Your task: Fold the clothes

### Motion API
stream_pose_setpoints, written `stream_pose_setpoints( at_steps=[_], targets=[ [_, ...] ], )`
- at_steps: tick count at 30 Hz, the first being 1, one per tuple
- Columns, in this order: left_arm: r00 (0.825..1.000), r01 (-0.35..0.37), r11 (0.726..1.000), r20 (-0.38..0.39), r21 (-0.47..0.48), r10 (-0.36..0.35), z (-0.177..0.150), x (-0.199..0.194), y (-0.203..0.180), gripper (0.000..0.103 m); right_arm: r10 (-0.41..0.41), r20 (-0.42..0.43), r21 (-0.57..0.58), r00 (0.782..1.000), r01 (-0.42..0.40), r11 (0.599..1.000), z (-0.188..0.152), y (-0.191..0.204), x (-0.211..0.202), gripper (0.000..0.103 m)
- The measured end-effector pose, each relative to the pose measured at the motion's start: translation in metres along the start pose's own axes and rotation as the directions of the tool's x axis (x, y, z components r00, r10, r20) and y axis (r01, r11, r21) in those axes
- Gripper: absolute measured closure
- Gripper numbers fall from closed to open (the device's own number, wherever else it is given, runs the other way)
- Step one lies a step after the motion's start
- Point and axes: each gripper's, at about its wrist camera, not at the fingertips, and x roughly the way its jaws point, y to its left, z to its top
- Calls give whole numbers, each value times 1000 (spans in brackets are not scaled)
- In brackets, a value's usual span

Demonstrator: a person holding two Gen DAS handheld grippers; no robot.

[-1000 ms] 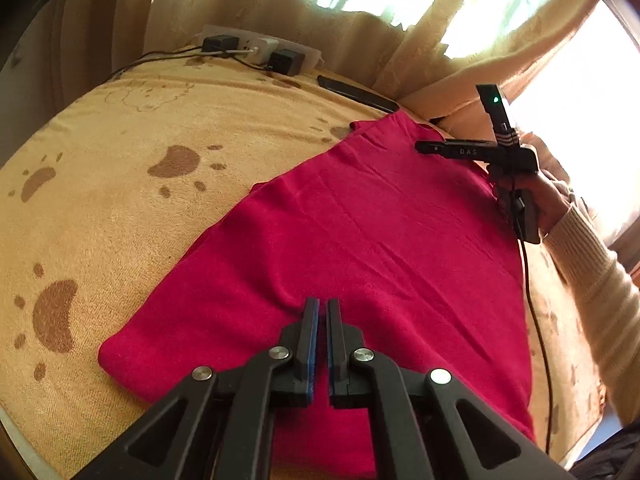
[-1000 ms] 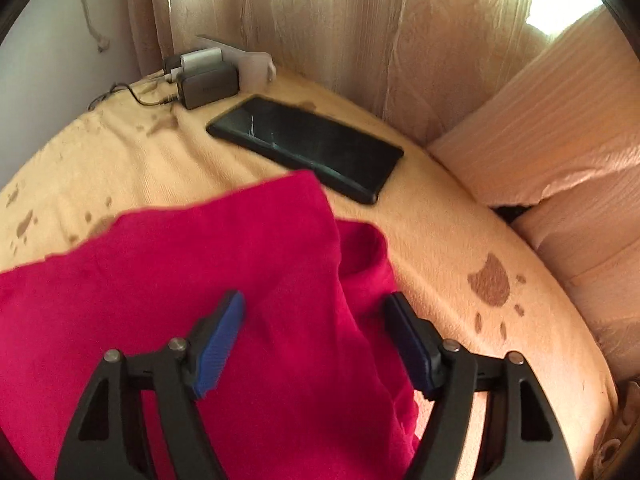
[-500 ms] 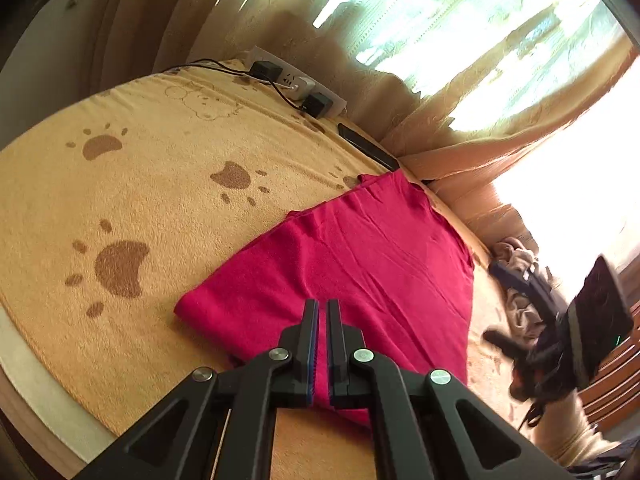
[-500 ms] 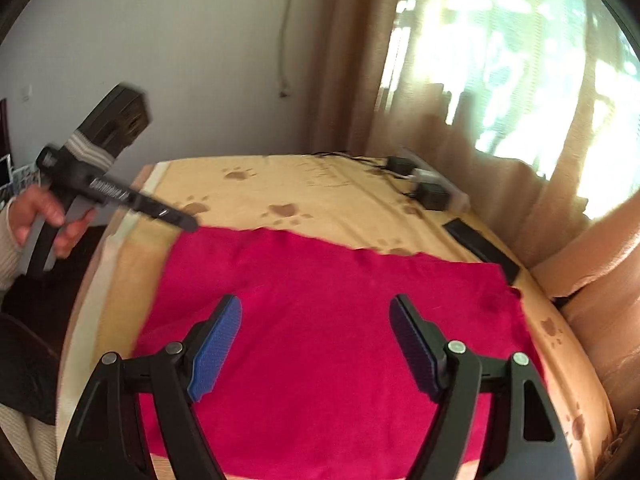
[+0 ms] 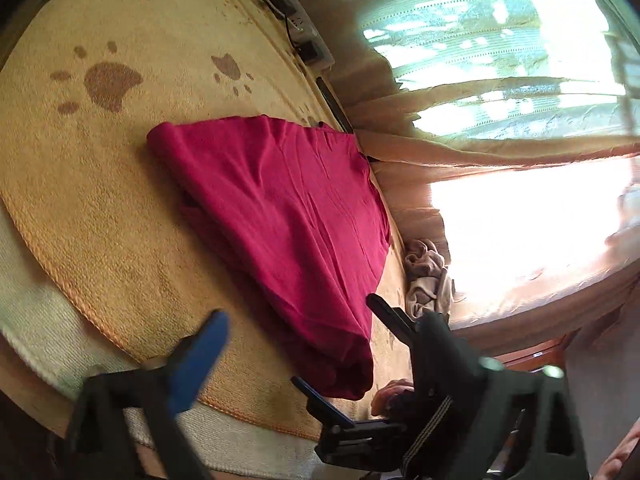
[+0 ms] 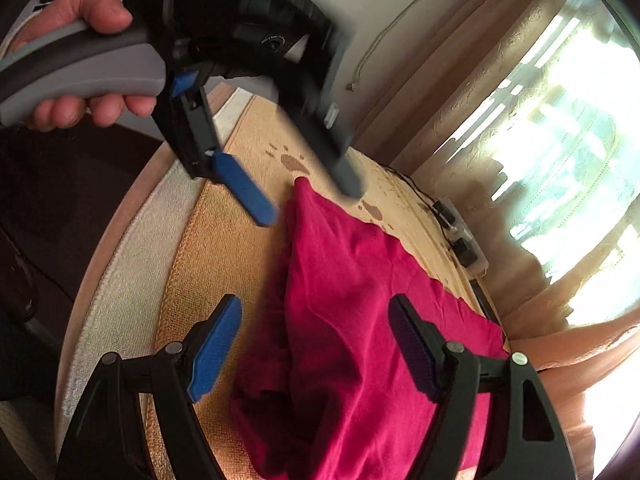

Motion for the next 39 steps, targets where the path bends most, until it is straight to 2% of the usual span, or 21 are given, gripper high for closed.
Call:
stream_pose_setpoints(
  at_steps=[2, 5, 8, 9, 10, 12, 14, 20, 25, 31, 32, 36, 39],
  targets=[
    [1000, 7, 1000, -1, 6, -7, -1, -3, 1, 0, 20, -24, 25, 1000, -19, 1000, 0, -4, 7, 24],
    [1000, -22, 1000, 0, 13, 22, -1, -6, 3, 0, 44, -50, 56, 998, -41, 998, 2, -10, 15, 24],
    [1000, -23, 1000, -19, 10, 23, -1, -4, 4, 0, 33, -78, 50, 996, -29, 998, 4, -12, 23, 27],
    [999, -22, 1000, -25, 11, 22, -1, -2, 3, 0, 41, -87, 55, 995, -36, 998, 5, -13, 25, 40],
    [999, -12, 1000, -33, 10, 12, -1, 0, 3, 0, 55, -97, 57, 994, -50, 997, 5, -14, 27, 48],
    [999, 7, 1000, -49, 5, -7, 0, 3, 3, 0, 83, -101, 70, 991, -76, 995, 4, -14, 27, 62],
    [998, 15, 1000, -61, 2, -14, 1, 6, 2, 0, 108, -102, 98, 989, -98, 990, 3, -17, 28, 67],
    [998, 31, 999, -55, -10, -31, 7, 7, 3, 0, 257, -68, 309, 964, -224, 924, -2, -48, 33, 69],
    [998, 38, 999, -53, -6, -39, 9, 8, -1, 0, 229, -71, 288, 971, -200, 936, -1, -41, 29, 69],
    [997, 48, 999, -56, 21, -47, 13, 10, -11, 0, 258, -57, 413, 965, -212, 886, -9, -65, 32, 69],
    [997, 50, 999, -59, 15, -49, 14, 12, -11, 0, 244, -62, 395, 968, -201, 897, -9, -64, 32, 69],
    [993, 79, 995, -88, -54, -84, 13, 23, -4, 0, 140, -85, 202, 987, -121, 972, 1, -40, 26, 62],
    [991, 88, 993, -91, -81, -95, 11, 25, -3, 0, 80, -97, 48, 992, -76, 996, 4, -17, 26, 61]
  ],
)
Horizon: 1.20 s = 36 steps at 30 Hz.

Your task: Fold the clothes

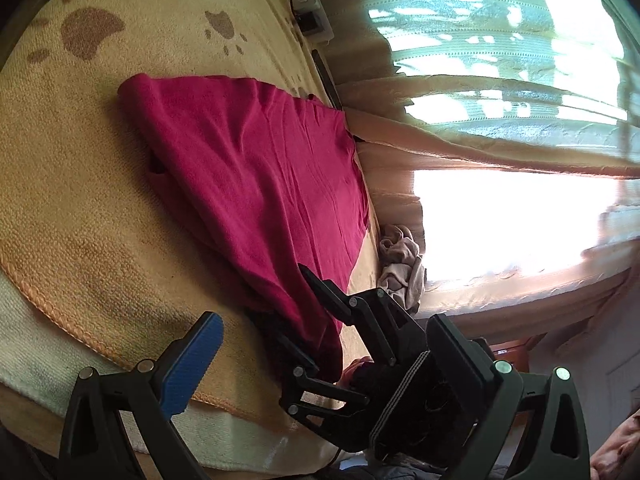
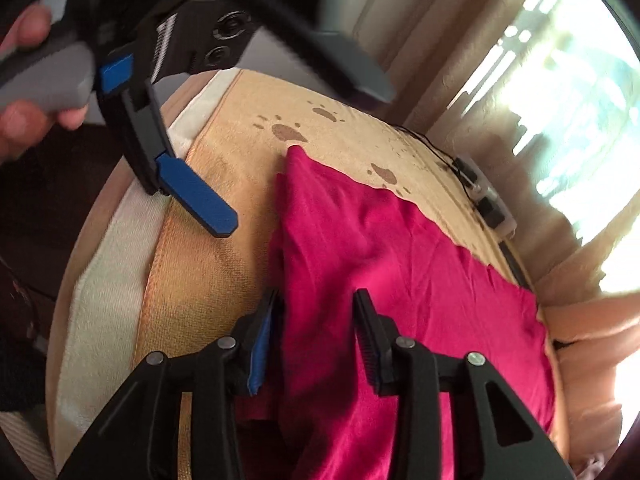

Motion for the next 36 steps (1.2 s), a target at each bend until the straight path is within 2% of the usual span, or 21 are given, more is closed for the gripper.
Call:
stream_pose_setpoints(
  at_steps=[3, 4, 5, 8, 15, 21, 23, 27, 31, 33, 34, 35, 36],
  targets=[
    [1000, 13, 1000, 14, -24, -13, 0, -2, -1, 0, 3, -1, -3, 1000, -3, 1000, 0, -2, 3, 62],
    [1000, 13, 999, 17, -33, -13, 1, -2, -1, 0, 11, -2, 9, 1000, -11, 1000, 0, -5, 4, 67],
    [1000, 16, 999, 19, -40, -15, 2, -1, -1, 0, 28, -3, 43, 1000, -28, 999, -1, -11, 4, 86],
    [1000, 17, 998, 10, -68, -17, 5, 5, -2, 0, 71, 23, 137, 997, -73, 988, -3, -27, 1, 90],
    [1000, 10, 986, 4, -169, -10, 10, 29, 0, 0, 54, 95, 259, 994, -77, 963, -1, -55, -18, 91],
    [995, -3, 964, 95, -267, 30, 19, 44, 0, 0, 26, 119, 269, 993, -58, 961, -4, -63, -31, 91],
    [993, -15, 962, 107, -273, 46, 22, 52, -4, 0, 21, 126, 272, 992, -55, 961, -5, -66, -33, 91],
    [996, -23, 947, 69, -319, 48, 23, 75, -4, 0, 10, 141, 278, 990, -50, 959, -7, -71, -38, 91],
    [989, -13, 957, 139, -290, 56, 24, 78, -8, 1, 4, 156, 283, 988, -49, 958, -10, -77, -43, 91],
    [985, -15, 962, 159, -271, 60, 25, 78, -7, 4, 10, 162, 284, 987, -56, 957, -12, -79, -44, 91],
    [985, -21, 964, 158, -266, 65, 25, 79, -6, 12, 16, 166, 284, 986, -63, 957, -13, -79, -44, 91],
    [986, -28, 964, 153, -265, 71, 25, 80, -5, 25, 20, 169, 283, 985, -68, 957, -14, -79, -44, 90],
    [986, -36, 964, 148, -264, 77, 25, 82, -4, 32, 24, 172, 282, 985, -73, 957, -15, -78, -45, 90]
  ],
)
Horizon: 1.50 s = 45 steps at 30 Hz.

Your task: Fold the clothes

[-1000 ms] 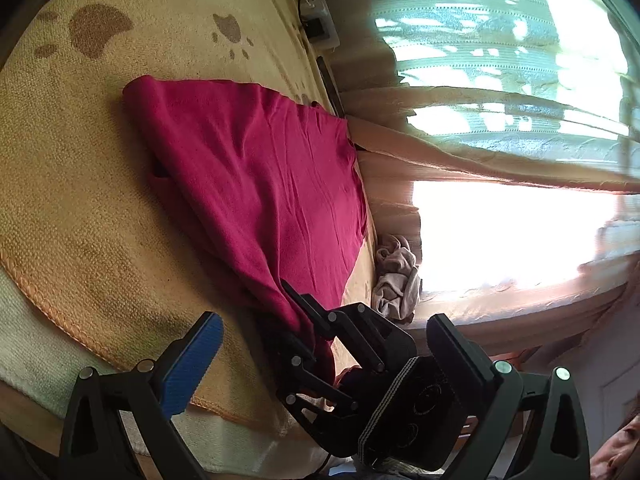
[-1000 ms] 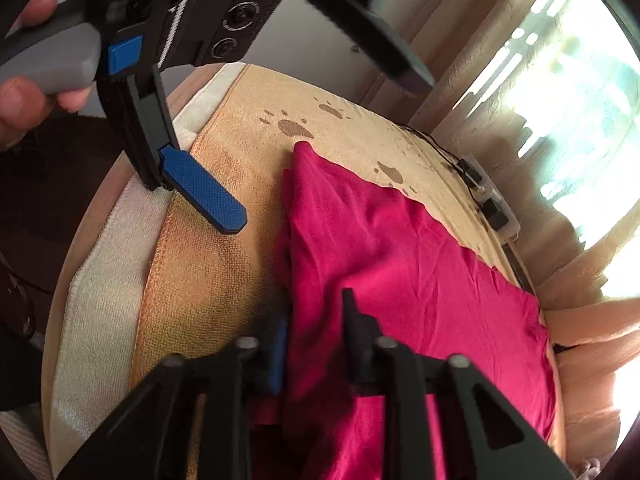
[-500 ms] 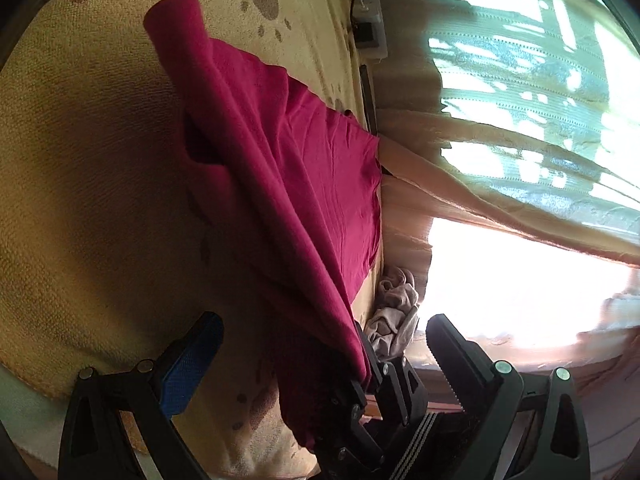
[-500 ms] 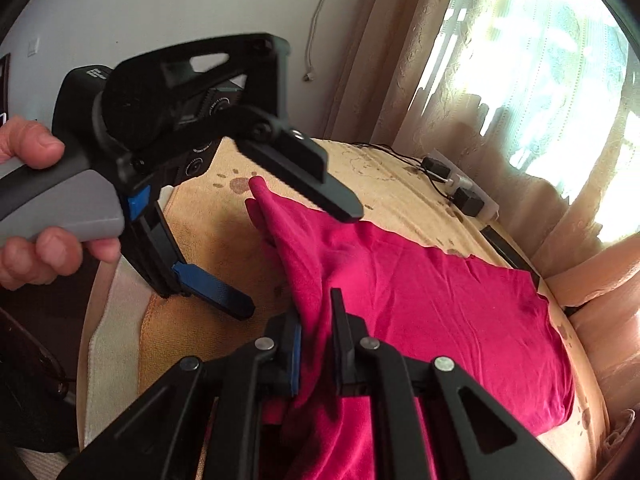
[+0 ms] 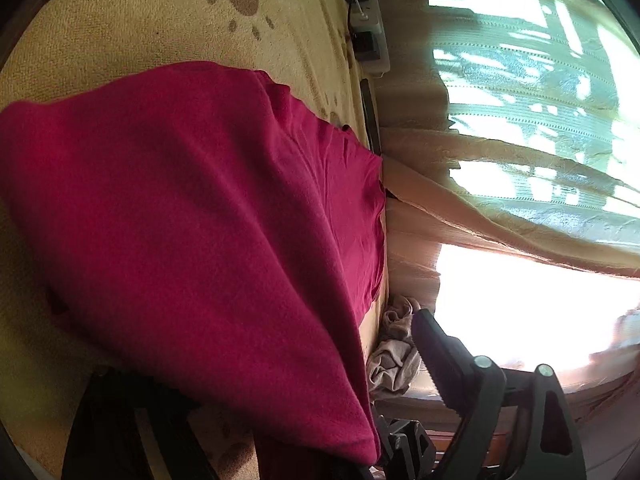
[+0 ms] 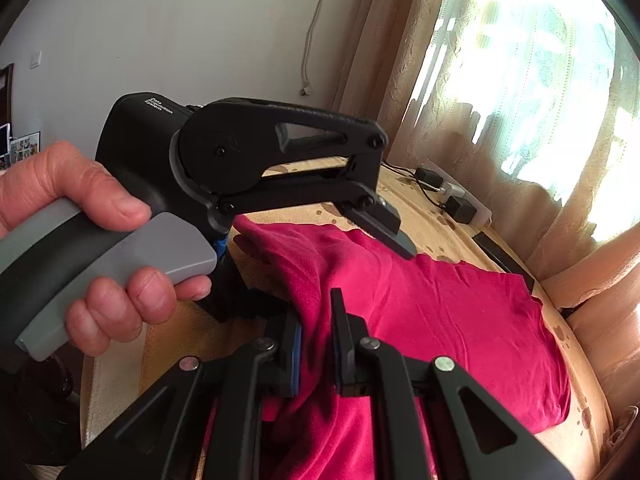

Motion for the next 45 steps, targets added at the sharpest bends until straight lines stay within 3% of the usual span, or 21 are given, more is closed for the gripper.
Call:
stream_pose_setpoints(
  at_steps=[2, 4, 6, 7, 8, 10, 14, 18, 22, 24, 28, 31, 33, 38, 41, 43, 45],
  targets=[
    [1000, -11, 1000, 1, 5, 11, -1, 1, 2, 53, 13, 6, 0, 1000, -13, 1000, -2, -1, -1, 86],
    [1000, -11, 1000, 4, 22, 11, -1, 0, 2, 70, 49, 18, 9, 999, -49, 999, -4, -4, -5, 73],
    [1000, -6, 999, 12, 47, 5, -1, -2, 1, 83, 76, 60, 51, 995, -79, 996, -6, -13, -16, 24],
    [1000, -2, 998, 17, 64, 1, -1, -3, 0, 93, 85, 83, 75, 993, -91, 993, -7, -19, -23, 18],
    [1000, 0, 997, 24, 75, -2, -1, -4, -1, 93, 89, 103, 99, 991, -99, 990, -9, -27, -30, 18],
    [999, 4, 996, 36, 93, -8, -1, -5, -1, 93, 79, 125, 154, 989, -98, 983, -15, -49, -44, 18],
    [996, 2, 989, 87, 150, -15, 2, -17, -7, 94, -33, 93, 305, 995, 3, 952, -42, -115, -68, 17],
    [995, -20, 984, 101, 175, 2, 5, -24, -6, 94, -62, 2, 529, 998, 52, 847, -87, -213, -71, 18],
    [994, -52, 981, 108, 187, 32, 7, -15, -13, 94, 17, -9, 680, 1000, -6, 733, -113, -298, -57, 18],
    [993, -64, 979, 112, 192, 43, 7, -13, -15, 94, 51, -6, 715, 999, -32, 698, -112, -326, -44, 18],
    [992, -80, 980, 107, 182, 61, 8, -10, -15, 94, 73, -105, 683, 992, 19, 731, -104, -356, 3, 20],
    [992, -88, 981, 104, 175, 70, 9, -10, -14, 94, 91, -150, 677, 984, 35, 735, -107, -370, 33, 32],
    [992, -93, 980, 100, 176, 76, 9, -9, -14, 94, 116, -164, 667, 980, 24, 745, -109, -374, 51, 41],
    [992, -106, 979, 90, 177, 91, 11, -7, -13, 94, 196, -163, 635, 967, -49, 771, -110, -365, 80, 42],
    [992, -112, 978, 85, 178, 98, 11, -7, -11, 94, 201, -186, 614, 962, -46, 788, -109, -363, 90, 44],
    [992, -110, 979, 83, 174, 97, 12, -7, -10, 94, 187, -195, 590, 963, -37, 807, -108, -359, 91, 51],
    [992, -111, 979, 82, 171, 98, 12, -6, -8, 94, 180, -207, 573, 962, -30, 819, -108, -357, 91, 73]
  ],
)
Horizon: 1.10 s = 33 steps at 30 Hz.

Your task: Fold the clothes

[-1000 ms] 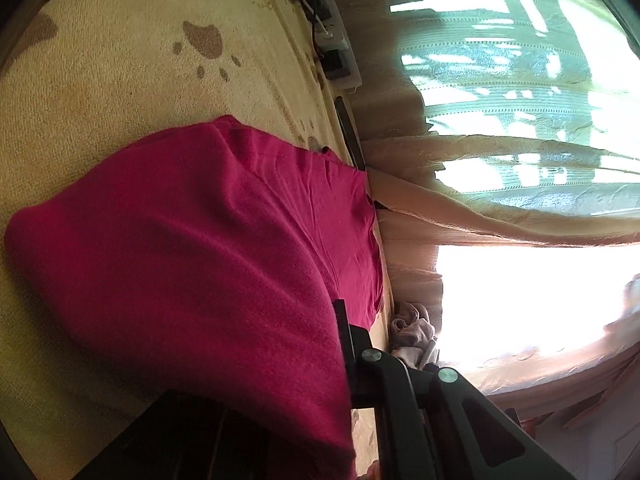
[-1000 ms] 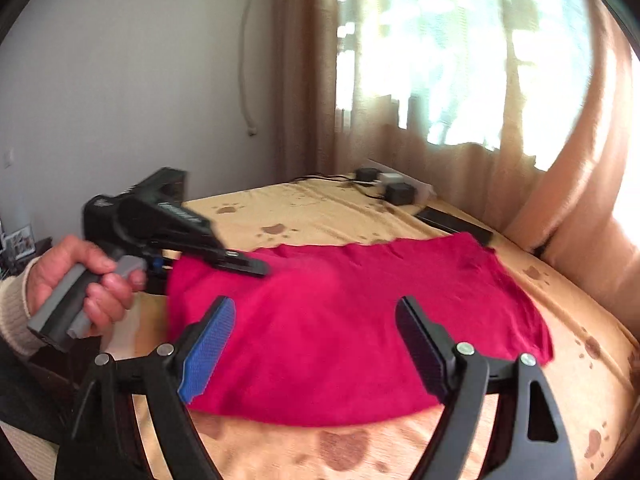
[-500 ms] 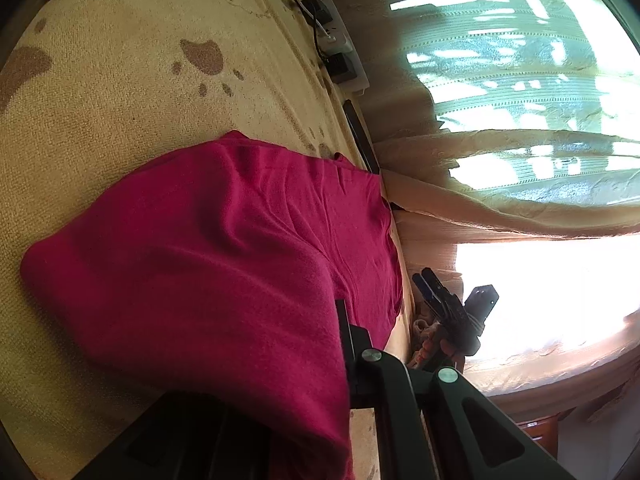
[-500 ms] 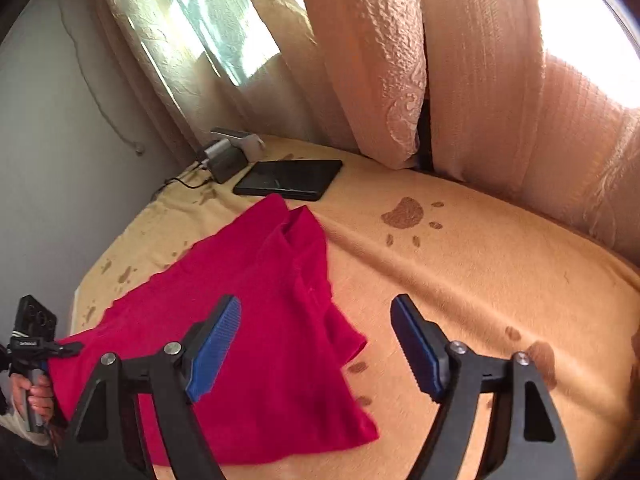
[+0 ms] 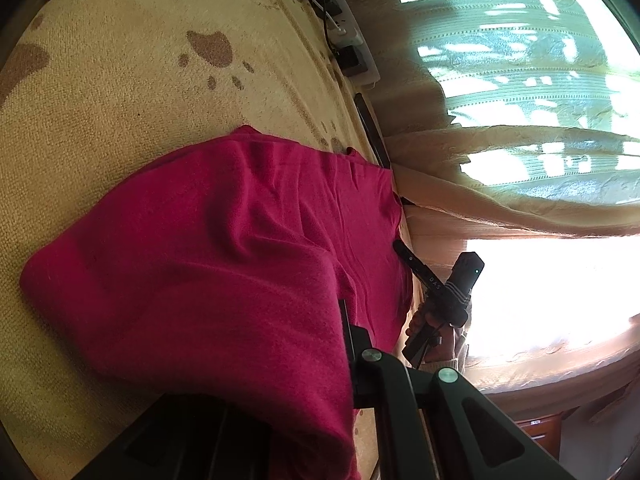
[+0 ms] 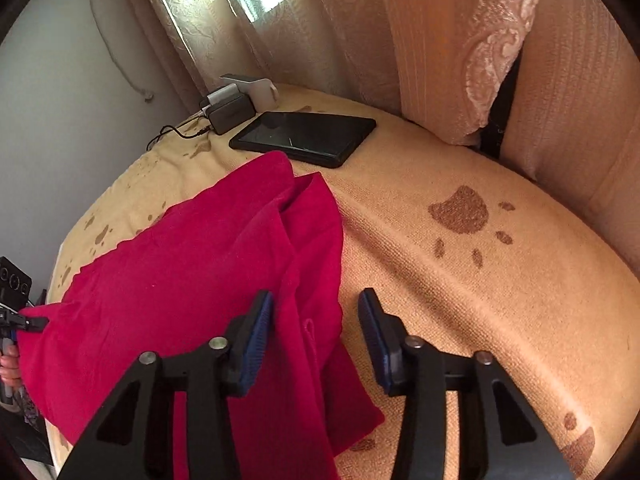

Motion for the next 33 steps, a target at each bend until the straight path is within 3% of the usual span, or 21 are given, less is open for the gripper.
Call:
stream_pose_setpoints(
  at_steps=[7, 9, 13, 18, 20, 23, 27, 33],
  targets=[
    [1000, -4, 1000, -1, -9, 4, 0, 2, 2, 94, -25, 49, -32, 998, 26, 999, -6, 17, -11, 87],
    [1000, -7, 1000, -2, -13, 7, 1, 3, 3, 94, 17, 71, -40, 997, -14, 999, -5, 21, -17, 87],
    [1000, -9, 1000, -1, -18, 9, 1, 5, 4, 94, -2, 33, -37, 999, 3, 999, -2, 15, -5, 86],
    [1000, -15, 1000, -1, -27, 15, 1, 6, 7, 94, 57, 27, 9, 998, -58, 998, -1, 0, 7, 79],
    [1000, -16, 1000, 1, -23, 16, 1, 6, 7, 94, 61, 39, 40, 997, -62, 997, -2, -1, 7, 80],
    [1000, -17, 1000, 5, -8, 17, 1, 6, 6, 94, 37, 52, 56, 998, -40, 998, -5, 5, 2, 89],
    [1000, 3, 1000, 13, 9, -3, 1, 2, 2, 94, 71, 150, 91, 986, -85, 992, -6, 20, -28, 90],
    [998, 51, 996, 33, 67, -53, 4, -17, -16, 94, 82, 243, 4, 967, -86, 996, 4, 74, -88, 90]
  ],
)
